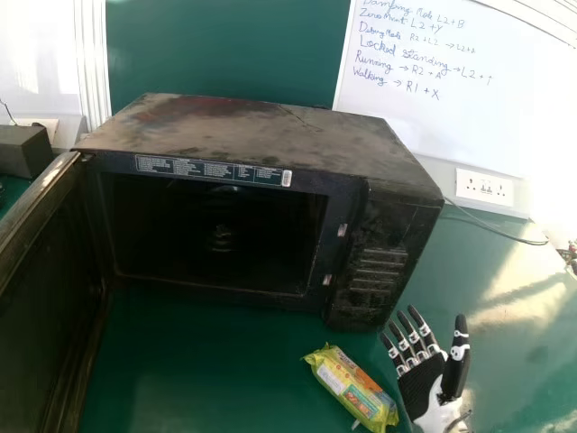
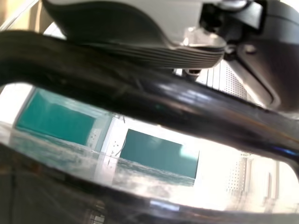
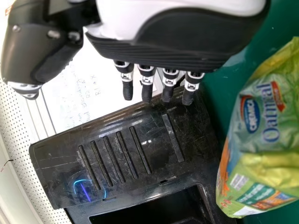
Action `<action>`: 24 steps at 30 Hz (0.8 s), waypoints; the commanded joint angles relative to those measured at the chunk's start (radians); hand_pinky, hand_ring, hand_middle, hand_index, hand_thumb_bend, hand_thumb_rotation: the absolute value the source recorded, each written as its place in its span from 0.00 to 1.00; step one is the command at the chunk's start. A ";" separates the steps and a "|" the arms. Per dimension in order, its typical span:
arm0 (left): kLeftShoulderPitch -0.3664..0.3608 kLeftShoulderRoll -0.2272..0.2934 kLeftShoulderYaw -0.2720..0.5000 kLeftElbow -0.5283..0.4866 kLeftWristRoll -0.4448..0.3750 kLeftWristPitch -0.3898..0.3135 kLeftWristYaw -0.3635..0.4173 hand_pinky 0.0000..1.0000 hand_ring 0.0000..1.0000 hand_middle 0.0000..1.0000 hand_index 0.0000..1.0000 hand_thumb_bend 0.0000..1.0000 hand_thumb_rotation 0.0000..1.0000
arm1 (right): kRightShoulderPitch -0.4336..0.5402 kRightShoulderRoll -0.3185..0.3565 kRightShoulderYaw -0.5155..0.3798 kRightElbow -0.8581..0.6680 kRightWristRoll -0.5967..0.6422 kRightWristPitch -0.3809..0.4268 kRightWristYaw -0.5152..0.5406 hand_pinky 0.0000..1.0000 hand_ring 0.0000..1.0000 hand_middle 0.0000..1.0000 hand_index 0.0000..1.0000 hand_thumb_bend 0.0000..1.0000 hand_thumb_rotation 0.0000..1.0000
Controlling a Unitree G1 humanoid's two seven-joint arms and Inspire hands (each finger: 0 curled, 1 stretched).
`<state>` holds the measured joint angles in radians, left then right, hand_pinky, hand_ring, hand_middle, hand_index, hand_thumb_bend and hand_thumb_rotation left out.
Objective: Put biscuit inside oven
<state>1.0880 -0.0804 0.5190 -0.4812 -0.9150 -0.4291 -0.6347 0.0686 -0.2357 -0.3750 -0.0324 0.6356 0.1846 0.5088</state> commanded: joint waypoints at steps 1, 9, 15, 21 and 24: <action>0.000 -0.016 0.008 0.003 -0.004 0.003 -0.007 1.00 1.00 1.00 0.98 0.69 0.85 | 0.011 0.002 0.002 -0.010 -0.002 -0.004 0.003 1.00 1.00 1.00 1.00 0.92 1.00; 0.001 -0.018 0.010 0.003 -0.008 0.008 -0.010 1.00 1.00 1.00 0.96 0.70 0.83 | 0.010 0.004 0.001 -0.007 0.001 -0.004 0.004 1.00 1.00 1.00 0.99 0.92 1.00; 0.001 -0.018 0.011 0.006 -0.010 0.010 -0.013 1.00 1.00 0.99 0.98 0.67 0.88 | -0.008 -0.019 0.016 0.035 -0.128 -0.183 0.032 1.00 1.00 1.00 0.99 0.92 1.00; 0.010 -0.020 0.008 -0.002 -0.013 0.016 -0.016 0.96 0.93 0.95 0.96 0.72 0.76 | -0.075 -0.062 0.027 0.128 -0.322 -0.520 0.041 1.00 1.00 1.00 0.99 0.91 1.00; 0.010 -0.022 0.008 -0.002 -0.012 0.016 -0.019 0.93 0.93 0.93 0.94 0.88 0.66 | -0.094 -0.101 0.037 0.132 -0.406 -0.603 0.017 1.00 1.00 1.00 0.99 0.91 1.00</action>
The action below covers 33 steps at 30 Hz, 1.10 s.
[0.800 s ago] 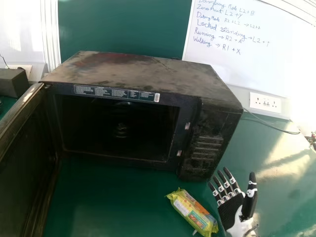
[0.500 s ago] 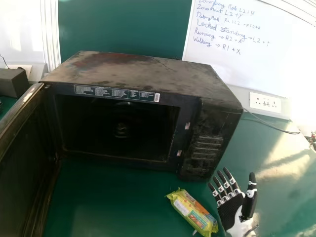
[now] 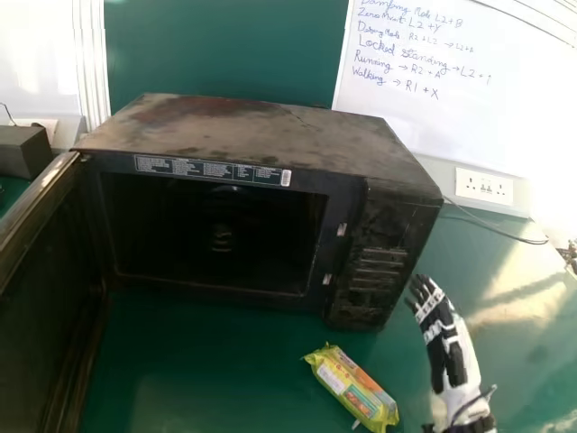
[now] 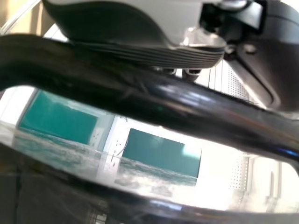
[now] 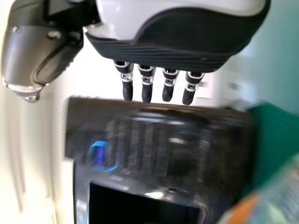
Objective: Put biscuit inside oven
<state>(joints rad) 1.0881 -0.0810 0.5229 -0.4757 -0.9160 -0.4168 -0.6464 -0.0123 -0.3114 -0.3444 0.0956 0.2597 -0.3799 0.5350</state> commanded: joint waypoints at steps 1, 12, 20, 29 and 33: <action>0.011 -0.023 0.004 -0.009 -0.011 0.004 -0.009 0.92 0.92 0.93 0.93 0.92 0.63 | -0.015 -0.041 0.008 0.003 -0.076 -0.070 -0.029 1.00 1.00 1.00 0.99 0.90 1.00; 0.036 -0.041 -0.003 -0.028 0.004 0.004 -0.005 0.82 0.83 0.85 0.87 1.00 0.63 | 0.003 -0.212 0.035 -0.031 -0.535 -0.313 -0.239 1.00 1.00 1.00 0.98 0.91 0.98; 0.025 -0.034 0.001 -0.025 0.007 -0.008 -0.022 0.86 0.91 0.92 0.91 1.00 0.75 | 0.050 -0.315 0.077 -0.182 -0.832 -0.208 -0.283 1.00 1.00 1.00 0.97 0.91 0.94; 0.030 -0.032 -0.009 -0.057 0.017 -0.009 -0.023 0.78 0.83 0.86 0.86 1.00 0.76 | 0.098 -0.423 0.118 -0.295 -1.074 -0.115 -0.305 1.00 1.00 1.00 0.96 0.92 0.92; 0.024 -0.032 -0.008 -0.055 0.014 -0.015 -0.038 0.82 0.82 0.84 0.84 1.00 0.77 | 0.109 -0.445 0.141 -0.319 -1.112 -0.065 -0.278 1.00 1.00 1.00 0.96 0.90 0.93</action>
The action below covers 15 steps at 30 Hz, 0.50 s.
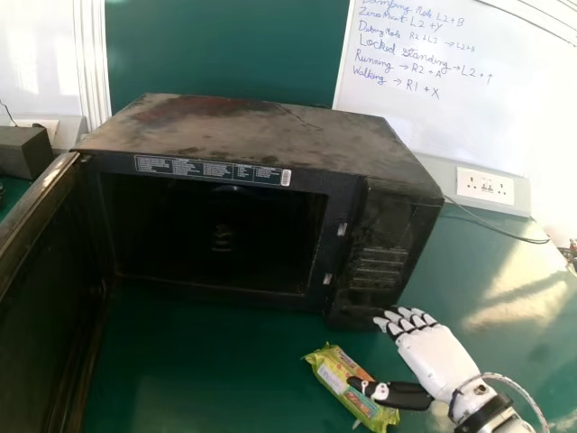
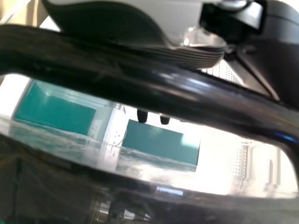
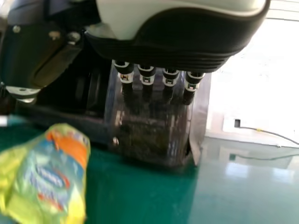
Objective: Put biscuit inside oven
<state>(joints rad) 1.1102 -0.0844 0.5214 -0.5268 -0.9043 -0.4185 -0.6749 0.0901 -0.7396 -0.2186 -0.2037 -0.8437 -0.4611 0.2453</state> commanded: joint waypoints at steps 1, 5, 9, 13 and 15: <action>0.000 -0.029 -0.006 -0.003 0.002 -0.015 -0.012 0.85 0.82 0.84 0.83 1.00 0.77 | 0.009 -0.023 0.022 -0.030 -0.014 0.035 0.030 1.00 1.00 1.00 0.97 0.90 0.94; 0.010 -0.030 -0.009 -0.016 -0.006 -0.010 -0.014 0.88 0.81 0.83 0.83 1.00 0.78 | 0.020 -0.052 0.044 -0.060 -0.025 0.089 0.095 1.00 1.00 1.00 0.96 0.91 0.93; 0.014 -0.027 -0.013 -0.026 -0.014 -0.005 -0.022 0.87 0.79 0.81 0.82 1.00 0.76 | 0.039 -0.064 0.059 -0.070 -0.046 0.121 0.103 1.00 1.00 1.00 0.96 0.91 0.93; 0.016 -0.028 -0.015 -0.026 -0.023 -0.004 -0.036 0.90 0.80 0.81 0.83 1.00 0.79 | 0.051 -0.065 0.092 -0.068 -0.114 0.171 0.100 1.00 1.00 1.00 0.97 0.90 0.95; 0.015 -0.031 -0.012 -0.022 -0.016 -0.012 -0.041 0.92 0.81 0.82 0.84 1.00 0.80 | 0.047 -0.062 0.114 -0.065 -0.131 0.200 0.113 1.00 1.00 1.00 0.97 0.90 0.96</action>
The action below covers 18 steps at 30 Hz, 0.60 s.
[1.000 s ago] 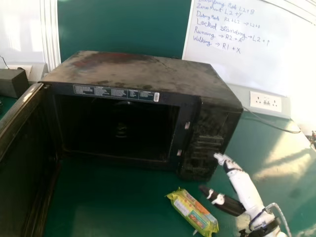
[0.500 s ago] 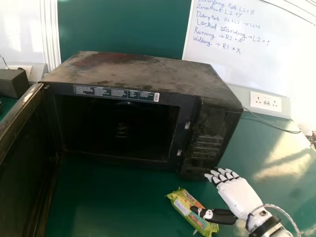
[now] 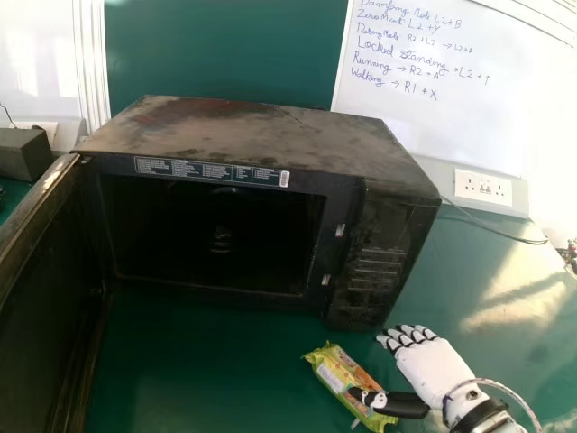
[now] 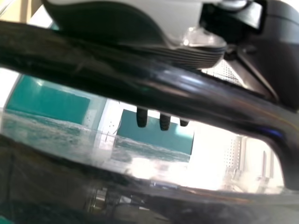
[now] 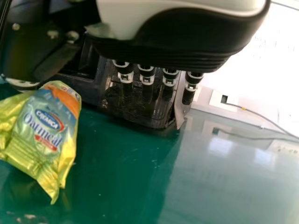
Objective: Put biscuit inside oven
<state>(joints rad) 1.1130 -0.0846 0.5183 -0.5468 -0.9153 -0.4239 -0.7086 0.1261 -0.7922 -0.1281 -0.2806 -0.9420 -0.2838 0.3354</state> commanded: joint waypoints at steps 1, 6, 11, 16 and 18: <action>0.011 -0.032 -0.008 -0.001 -0.004 -0.009 -0.010 0.92 0.81 0.82 0.84 1.00 0.80 | 0.007 -0.006 0.034 0.018 -0.034 0.034 0.022 1.00 1.00 1.00 0.97 0.90 0.96; 0.017 -0.035 -0.008 -0.007 -0.002 -0.007 -0.007 0.87 0.80 0.82 0.84 1.00 0.81 | -0.030 0.024 0.090 0.109 -0.026 0.036 -0.105 1.00 1.00 1.00 0.97 0.91 0.95; 0.019 -0.038 -0.009 -0.017 0.012 -0.012 0.003 0.87 0.81 0.83 0.84 1.00 0.89 | -0.086 0.025 0.159 0.129 -0.053 0.102 -0.070 1.00 1.00 1.00 0.97 0.92 0.95; 0.023 -0.039 -0.010 -0.024 0.021 -0.017 0.007 0.89 0.81 0.83 0.84 1.00 0.92 | -0.103 0.022 0.195 0.087 -0.062 0.157 -0.025 1.00 1.00 1.00 0.97 0.93 0.94; 0.024 -0.040 -0.011 -0.026 0.021 -0.020 0.005 0.89 0.80 0.82 0.84 1.00 0.94 | -0.092 0.023 0.201 0.064 -0.063 0.168 -0.026 1.00 1.00 1.00 0.97 0.92 0.94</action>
<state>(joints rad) 1.1205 -0.0863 0.5181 -0.5631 -0.9010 -0.4332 -0.7036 0.0144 -0.7727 0.0531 -0.2131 -0.9894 -0.1266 0.2945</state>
